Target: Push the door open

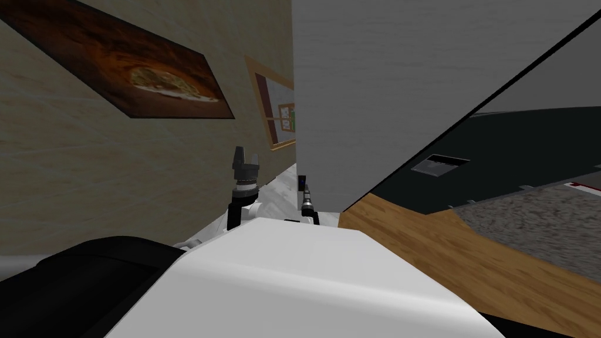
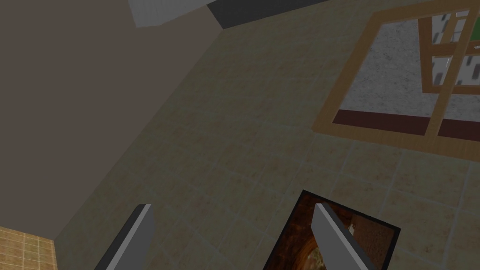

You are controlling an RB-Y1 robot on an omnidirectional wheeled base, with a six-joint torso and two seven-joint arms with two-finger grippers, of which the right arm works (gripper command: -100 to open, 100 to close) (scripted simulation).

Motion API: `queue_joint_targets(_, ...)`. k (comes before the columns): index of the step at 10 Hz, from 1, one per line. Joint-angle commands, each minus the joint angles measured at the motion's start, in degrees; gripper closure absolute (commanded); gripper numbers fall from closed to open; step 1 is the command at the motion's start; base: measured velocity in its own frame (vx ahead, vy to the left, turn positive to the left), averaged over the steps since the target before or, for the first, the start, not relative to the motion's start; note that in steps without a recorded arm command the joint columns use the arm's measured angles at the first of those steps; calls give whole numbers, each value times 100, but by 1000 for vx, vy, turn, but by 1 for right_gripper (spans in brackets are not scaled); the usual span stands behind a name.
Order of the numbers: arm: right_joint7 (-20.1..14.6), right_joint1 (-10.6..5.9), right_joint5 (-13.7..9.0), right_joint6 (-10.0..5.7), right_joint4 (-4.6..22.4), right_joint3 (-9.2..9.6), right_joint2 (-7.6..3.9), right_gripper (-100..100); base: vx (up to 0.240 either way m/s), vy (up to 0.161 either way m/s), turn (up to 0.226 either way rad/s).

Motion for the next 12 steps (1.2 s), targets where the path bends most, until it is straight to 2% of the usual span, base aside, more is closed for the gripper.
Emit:
queue_joint_targets(1,-56,-67,36,46,80,-80,122,-100,279,62,9)
queue_joint_targets(3,-80,-105,58,85,118,-139,347,-100,205,84,0)
queue_joint_targets(4,-93,-83,58,61,101,-113,264,-100,71,41,-5)
queue_joint_targets(5,-93,-83,58,61,101,-113,264,100,-6,-5,-7)
queue_joint_targets(10,-93,-83,58,61,101,-113,264,100,-16,-7,5)
queue_joint_targets(11,-56,-69,0,-8,94,-170,99,100,91,58,-16)
queue_joint_targets(12,-36,-65,-32,-54,85,-208,41,100,174,93,-54)
